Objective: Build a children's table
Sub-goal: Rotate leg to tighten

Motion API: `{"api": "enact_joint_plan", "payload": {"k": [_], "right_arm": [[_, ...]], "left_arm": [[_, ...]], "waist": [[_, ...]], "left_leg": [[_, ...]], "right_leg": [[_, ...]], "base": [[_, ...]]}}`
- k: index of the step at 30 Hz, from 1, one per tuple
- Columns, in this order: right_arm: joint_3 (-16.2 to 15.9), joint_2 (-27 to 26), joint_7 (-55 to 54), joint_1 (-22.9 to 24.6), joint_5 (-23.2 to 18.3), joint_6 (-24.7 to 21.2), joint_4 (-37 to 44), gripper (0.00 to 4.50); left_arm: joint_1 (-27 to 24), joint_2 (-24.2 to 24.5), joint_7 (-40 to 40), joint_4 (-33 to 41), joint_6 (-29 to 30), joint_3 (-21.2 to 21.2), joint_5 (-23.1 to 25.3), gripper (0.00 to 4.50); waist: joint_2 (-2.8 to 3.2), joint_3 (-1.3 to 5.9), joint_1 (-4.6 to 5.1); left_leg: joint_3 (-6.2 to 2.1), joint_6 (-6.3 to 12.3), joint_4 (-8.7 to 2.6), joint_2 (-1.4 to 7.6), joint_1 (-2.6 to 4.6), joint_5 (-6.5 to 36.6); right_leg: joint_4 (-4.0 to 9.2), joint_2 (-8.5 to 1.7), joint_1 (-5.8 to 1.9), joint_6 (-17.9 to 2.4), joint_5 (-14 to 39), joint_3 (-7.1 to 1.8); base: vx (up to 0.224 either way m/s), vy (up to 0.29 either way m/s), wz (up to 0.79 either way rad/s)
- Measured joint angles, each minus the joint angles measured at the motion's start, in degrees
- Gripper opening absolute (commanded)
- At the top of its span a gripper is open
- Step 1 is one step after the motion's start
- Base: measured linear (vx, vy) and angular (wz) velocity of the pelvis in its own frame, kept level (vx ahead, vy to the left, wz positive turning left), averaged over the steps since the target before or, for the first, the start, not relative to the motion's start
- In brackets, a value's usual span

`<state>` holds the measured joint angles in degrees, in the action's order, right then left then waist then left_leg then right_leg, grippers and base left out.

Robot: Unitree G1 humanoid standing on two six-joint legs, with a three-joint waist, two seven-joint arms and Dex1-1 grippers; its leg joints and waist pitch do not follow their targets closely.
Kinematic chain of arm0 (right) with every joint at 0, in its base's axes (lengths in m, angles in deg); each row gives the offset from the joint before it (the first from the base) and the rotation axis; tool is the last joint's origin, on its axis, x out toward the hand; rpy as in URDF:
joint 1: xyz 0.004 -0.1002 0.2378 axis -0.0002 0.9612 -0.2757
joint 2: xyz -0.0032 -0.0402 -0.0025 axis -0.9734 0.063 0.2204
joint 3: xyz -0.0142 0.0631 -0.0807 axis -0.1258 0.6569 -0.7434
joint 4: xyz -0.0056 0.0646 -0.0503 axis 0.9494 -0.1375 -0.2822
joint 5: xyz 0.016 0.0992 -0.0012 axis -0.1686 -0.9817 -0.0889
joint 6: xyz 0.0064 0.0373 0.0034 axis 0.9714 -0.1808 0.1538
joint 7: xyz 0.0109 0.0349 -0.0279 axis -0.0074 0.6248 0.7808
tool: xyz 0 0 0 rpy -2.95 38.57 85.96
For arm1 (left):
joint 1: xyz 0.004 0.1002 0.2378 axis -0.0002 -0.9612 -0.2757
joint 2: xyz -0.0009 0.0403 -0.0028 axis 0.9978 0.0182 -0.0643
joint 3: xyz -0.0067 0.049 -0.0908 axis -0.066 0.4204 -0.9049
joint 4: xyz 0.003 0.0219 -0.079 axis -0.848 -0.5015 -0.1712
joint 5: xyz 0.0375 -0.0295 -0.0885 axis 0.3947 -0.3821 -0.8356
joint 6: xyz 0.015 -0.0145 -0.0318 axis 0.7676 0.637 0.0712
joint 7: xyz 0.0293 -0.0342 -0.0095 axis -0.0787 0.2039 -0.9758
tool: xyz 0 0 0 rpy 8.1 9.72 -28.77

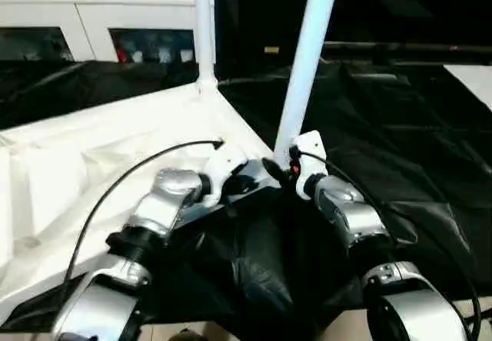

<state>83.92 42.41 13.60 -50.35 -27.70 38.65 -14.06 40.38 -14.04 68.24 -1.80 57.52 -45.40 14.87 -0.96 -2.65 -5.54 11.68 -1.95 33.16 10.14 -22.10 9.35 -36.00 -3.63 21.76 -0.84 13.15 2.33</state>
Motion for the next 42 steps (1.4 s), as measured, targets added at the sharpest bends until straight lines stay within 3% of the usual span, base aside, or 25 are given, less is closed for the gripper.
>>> {"api": "enact_joint_plan", "payload": {"k": [7,21,22,31,33,42], "right_arm": [[-0.3,-0.1,1.9,0.4,1.0,1.6,0.0,3.83],[-6.8,10.3,32.9,5.5,-2.1,3.0,7.8,3.83],[-7.0,10.6,34.1,5.5,-2.3,3.0,8.0,3.59],[-8.1,12.1,40.1,5.6,-2.8,3.0,9.6,3.03],[-8.3,12.1,40.6,5.6,-2.9,3.0,9.6,2.73],[-8.8,12.2,41.2,5.6,-2.9,3.1,9.7,2.54]], "left_arm": [[-0.2,0.7,0.9,0.1,-0.8,-0.1,0.0,0.0],[-5.1,8.8,17.8,5.7,-4.0,0.5,-4.4,0.0],[-5.3,9.3,18.7,6.1,-4.0,0.6,-4.5,0.0],[-6.5,12.4,24.1,7.6,-4.3,1.0,-6.2,0.0],[-6.7,12.8,24.5,7.8,-4.3,1.0,-6.3,0.0],[-7.1,13.1,24.6,8.6,-4.0,1.1,-6.7,0.0]], "waist": [[0.02,-0.02,0.4],[0.22,-0.13,-0.16],[0.21,-0.13,-0.23],[0.09,-0.21,-0.83],[0.03,-0.24,-0.85],[-0.02,-0.27,-0.85]], "left_leg": [[0.0,0.0,-0.01,0.0,-0.02,0.0],[0.0,0.0,-0.08,0.21,-0.08,0.0],[0.0,0.0,-0.05,0.21,-0.08,0.0],[0.0,0.0,-0.03,0.21,-0.13,0.0],[0.0,0.0,-0.02,0.21,-0.13,0.0],[0.0,0.0,-0.01,0.21,-0.14,0.0]], "right_leg": [[0.01,0.0,0.03,0.0,0.0,-0.01],[-0.04,0.16,0.12,0.1,0.1,0.09],[-0.04,0.16,0.12,0.1,0.1,0.09],[-0.04,0.16,0.15,0.1,0.1,0.09],[-0.04,0.16,0.15,0.1,0.1,0.09],[-0.03,0.16,0.15,0.1,0.1,0.08]], "base": [[0.0,0.0,0.0],[0.0,0.0,0.0],[0.0,0.0,0.0],[0.0,0.0,0.0],[0.0,0.0,0.0],[0.0,0.0,0.0]]}}
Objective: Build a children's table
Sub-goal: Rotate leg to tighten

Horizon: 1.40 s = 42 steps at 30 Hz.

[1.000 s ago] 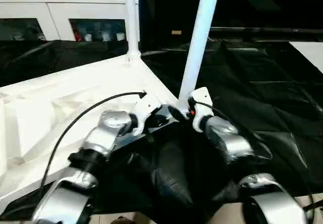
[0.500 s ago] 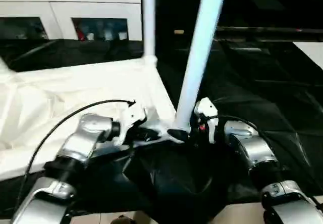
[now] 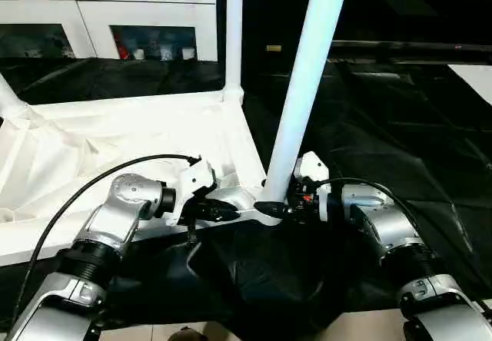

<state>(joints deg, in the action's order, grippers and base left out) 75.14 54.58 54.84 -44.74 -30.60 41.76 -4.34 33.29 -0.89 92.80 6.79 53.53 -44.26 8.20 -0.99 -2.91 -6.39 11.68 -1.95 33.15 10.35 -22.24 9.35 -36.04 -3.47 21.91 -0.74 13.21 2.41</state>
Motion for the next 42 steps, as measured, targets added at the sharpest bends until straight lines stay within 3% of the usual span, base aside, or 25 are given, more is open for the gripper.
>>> {"api": "enact_joint_plan", "payload": {"k": [5,13,19,20,22,26,32,42], "right_arm": [[0.2,-0.8,-1.7,0.2,0.1,-0.5,0.1,2.54],[6.4,-8.2,-28.0,-2.8,1.6,-1.0,-6.6,2.53],[8.6,-11.8,-40.9,-5.0,2.8,-1.0,-9.4,2.53],[8.6,-11.9,-41.1,-5.0,2.8,-0.8,-9.5,2.88],[8.8,-12.0,-41.1,-5.1,2.7,-0.7,-9.7,2.88],[8.7,-12.0,-40.4,-5.1,3.2,-0.6,-9.7,3.37],[6.6,-9.1,-31.8,-4.5,3.6,1.0,-9.1,3.37],[1.8,-1.9,-9.6,-2.1,2.4,1.4,-4.1,3.37]], "left_arm": [[0.0,-1.3,-1.7,-0.1,0.0,0.0,0.5,0.0],[5.0,-9.0,-17.1,-6.4,1.9,-0.8,4.7,0.0],[7.0,-13.2,-24.3,-8.8,3.6,-1.1,6.7,0.0],[7.0,-13.2,-24.3,-8.9,3.6,-1.1,6.7,0.0],[7.0,-13.2,-24.2,-8.9,3.6,-1.1,6.7,0.0],[6.9,-12.9,-23.7,-8.8,3.5,-1.2,6.7,0.0],[6.0,-10.7,-20.1,-7.6,2.6,-1.4,5.5,0.0],[2.0,-3.8,-7.3,-3.0,0.7,-1.0,2.0,0.0]], "waist": [[0.0,0.0,-0.01],[0.04,0.05,0.99],[0.31,0.18,1.13],[0.36,0.22,1.16],[0.37,0.22,1.15],[0.35,0.22,1.22],[0.32,0.2,1.26],[0.23,0.13,1.09]], "left_leg": [[0.0,0.0,0.01,0.0,0.01,0.0],[0.0,-0.01,0.05,-0.12,0.19,0.0],[0.0,0.0,0.04,-0.19,0.17,0.0],[0.0,0.0,0.04,-0.19,0.17,0.0],[0.0,0.0,0.02,-0.19,0.17,0.0],[0.0,0.0,0.03,-0.19,0.16,0.0],[0.0,0.0,-0.01,-0.13,0.09,0.0],[-0.01,-0.01,-0.06,0.01,0.06,0.0]], "right_leg": [[0.0,0.0,-0.02,0.0,0.0,-0.01],[-0.07,-0.1,-0.14,-0.2,-0.1,-0.09],[0.01,-0.15,-0.16,-0.2,-0.1,-0.08],[0.01,-0.15,-0.16,-0.2,-0.1,-0.09],[0.01,-0.15,-0.16,-0.2,-0.1,-0.07],[0.02,-0.15,-0.16,-0.2,-0.1,-0.08],[0.05,-0.1,-0.09,-0.1,-0.1,-0.04],[0.04,0.02,-0.02,-0.1,-0.1,0.0]], "base": [[0.0,0.0,0.0],[0.0,0.0,0.0],[0.0,0.0,0.0],[0.0,0.0,0.0],[0.0,0.0,0.0],[0.0,0.0,0.0],[0.0,0.0,0.0],[0.0,0.0,0.0]]}}
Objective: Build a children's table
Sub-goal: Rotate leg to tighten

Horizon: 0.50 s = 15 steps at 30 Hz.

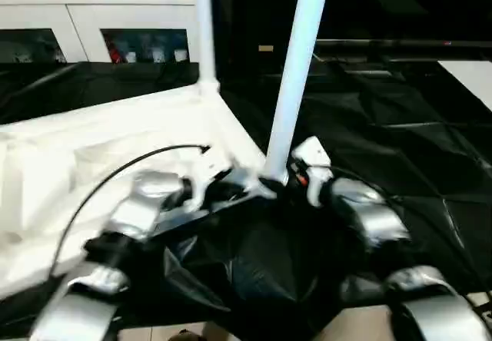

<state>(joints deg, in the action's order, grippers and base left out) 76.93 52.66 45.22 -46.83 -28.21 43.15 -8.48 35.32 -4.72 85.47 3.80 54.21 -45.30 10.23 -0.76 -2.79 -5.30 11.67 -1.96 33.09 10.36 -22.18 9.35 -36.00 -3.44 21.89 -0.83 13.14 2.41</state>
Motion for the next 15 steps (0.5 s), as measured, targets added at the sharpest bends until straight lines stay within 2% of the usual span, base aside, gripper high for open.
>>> {"api": "enact_joint_plan", "payload": {"k": [5,7,11,12,15], "right_arm": [[-2.3,1.5,7.0,0.2,-0.3,-0.1,1.7,3.37],[-2.4,1.6,8.7,0.4,-1.2,-0.5,2.0,3.06],[-2.6,1.8,9.9,0.8,-1.5,-1.3,2.9,2.89],[-2.6,1.7,10.2,0.8,-1.6,-1.3,3.0,2.69],[-2.6,1.8,11.1,0.9,-1.9,-1.5,3.1,2.63]], "left_arm": [[-1.1,2.7,5.0,1.4,-1.3,0.9,-0.9,0.0],[-1.6,3.6,6.5,2.2,-1.5,1.0,-1.3,0.0],[-1.9,4.3,7.7,2.7,-1.5,1.1,-1.7,0.0],[-1.9,4.3,7.9,2.7,-1.5,1.1,-1.8,0.0],[-2.1,4.7,8.4,3.2,-1.3,1.1,-2.0,0.0]], "waist": [[-0.18,-0.1,-0.6],[-0.3,-0.17,-0.7],[-0.4,-0.23,-0.92],[-0.41,-0.23,-1.0],[-0.41,-0.24,-1.1]], "left_leg": [[0.0,0.0,0.05,0.0,-0.03,0.0],[0.0,0.0,0.05,0.0,-0.03,0.0],[0.0,0.0,0.06,0.0,-0.04,0.0],[0.0,0.0,0.06,0.0,-0.04,0.0],[0.0,0.0,0.06,0.01,-0.06,0.0]], "right_leg": [[0.0,-0.01,0.0,0.0,0.0,0.0],[0.0,-0.01,0.0,0.0,0.0,0.0],[0.0,-0.01,0.01,0.0,0.0,0.0],[0.0,-0.01,0.02,0.0,0.0,-0.01],[0.0,0.0,0.04,0.0,0.0,0.0]], "base": [[0.0,0.0,0.0],[0.0,0.0,0.0],[0.0,0.0,0.0],[0.0,0.0,0.0],[0.0,0.0,0.0]]}}
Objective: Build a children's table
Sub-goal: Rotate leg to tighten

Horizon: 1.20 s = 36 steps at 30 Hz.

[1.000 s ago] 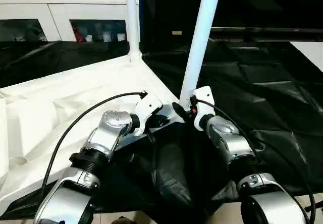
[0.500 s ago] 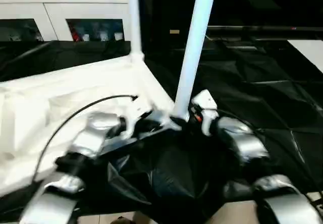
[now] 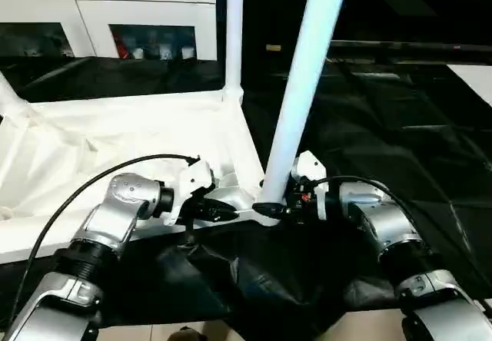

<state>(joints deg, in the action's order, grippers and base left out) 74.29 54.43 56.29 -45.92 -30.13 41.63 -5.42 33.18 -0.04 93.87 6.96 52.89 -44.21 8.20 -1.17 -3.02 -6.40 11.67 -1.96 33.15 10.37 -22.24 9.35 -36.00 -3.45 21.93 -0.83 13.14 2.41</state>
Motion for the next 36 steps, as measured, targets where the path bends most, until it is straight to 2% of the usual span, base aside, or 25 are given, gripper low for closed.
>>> {"api": "enact_joint_plan", "payload": {"k": [8,10,15,23,26,27,32,36], "right_arm": [[0.1,-0.6,-0.3,0.8,-0.2,-0.5,1.1,2.56],[0.9,-1.6,-3.3,0.8,-0.1,-0.5,0.5,2.56],[5.2,-6.9,-20.9,-1.2,0.6,0.2,-5.1,2.56],[9.6,-12.5,-43.2,-5.5,1.7,-0.4,-10.9,2.56],[9.9,-12.8,-44.4,-5.7,1.7,-0.2,-11.3,2.56],[10.3,-12.8,-44.3,-5.7,1.6,-0.2,-11.4,3.12],[10.6,-12.5,-42.0,-5.7,2.1,0.5,-11.6,3.54],[8.1,-10.2,-36.0,-5.2,2.7,2.1,-11.3,3.54]], "left_arm": [[-0.3,0.1,-0.2,0.6,0.4,0.1,-0.1,0.0],[-0.3,-0.8,-2.1,0.4,0.5,0.0,0.0,0.0],[2.3,-5.4,-12.5,-3.3,1.7,-1.2,2.9,0.0],[7.2,-12.8,-25.1,-9.8,4.1,-1.8,5.2,0.0],[7.4,-13.5,-26.0,-10.1,4.3,-1.9,5.3,0.0],[7.4,-13.6,-26.1,-10.1,4.3,-1.9,5.5,0.0],[7.4,-13.5,-25.6,-10.0,3.9,-2.0,5.8,0.0],[6.4,-12.0,-22.8,-8.5,3.0,-1.9,5.5,0.0]], "waist": [[-0.05,-0.01,-0.02],[-0.06,0.0,0.06],[-0.01,0.05,1.24],[0.35,0.26,1.27],[0.54,0.37,1.17],[0.56,0.38,1.15],[0.57,0.36,1.18],[0.55,0.35,1.25]], "left_leg": [[0.0,0.0,0.01,0.0,-0.01,0.0],[0.0,0.0,0.02,0.0,0.02,0.0],[0.0,-0.01,0.04,-0.07,0.22,0.0],[0.0,-0.01,0.02,-0.21,0.22,0.0],[0.0,0.0,0.01,-0.22,0.19,0.0],[0.0,0.0,0.01,-0.22,0.18,0.0],[0.0,0.0,0.02,-0.22,0.13,0.0],[0.0,0.01,0.0,-0.21,0.05,0.0]], "right_leg": [[0.0,0.0,0.01,0.0,0.0,-0.01],[-0.02,0.0,-0.01,0.0,0.0,-0.02],[-0.1,-0.06,-0.12,-0.2,-0.1,-0.07],[-0.05,-0.16,-0.12,-0.2,-0.1,-0.12],[0.0,-0.17,-0.14,-0.1,-0.1,-0.11],[0.01,-0.17,-0.14,-0.1,-0.1,-0.1],[0.04,-0.18,-0.13,-0.1,-0.1,-0.1],[0.08,-0.17,-0.06,0.0,0.0,-0.08]], "base": [[0.0,0.0,0.0],[0.0,0.0,0.0],[0.0,0.0,0.0],[0.0,0.0,0.0],[0.0,0.0,0.0],[0.0,0.0,0.0],[0.0,0.0,0.0],[0.0,0.0,0.0]]}}
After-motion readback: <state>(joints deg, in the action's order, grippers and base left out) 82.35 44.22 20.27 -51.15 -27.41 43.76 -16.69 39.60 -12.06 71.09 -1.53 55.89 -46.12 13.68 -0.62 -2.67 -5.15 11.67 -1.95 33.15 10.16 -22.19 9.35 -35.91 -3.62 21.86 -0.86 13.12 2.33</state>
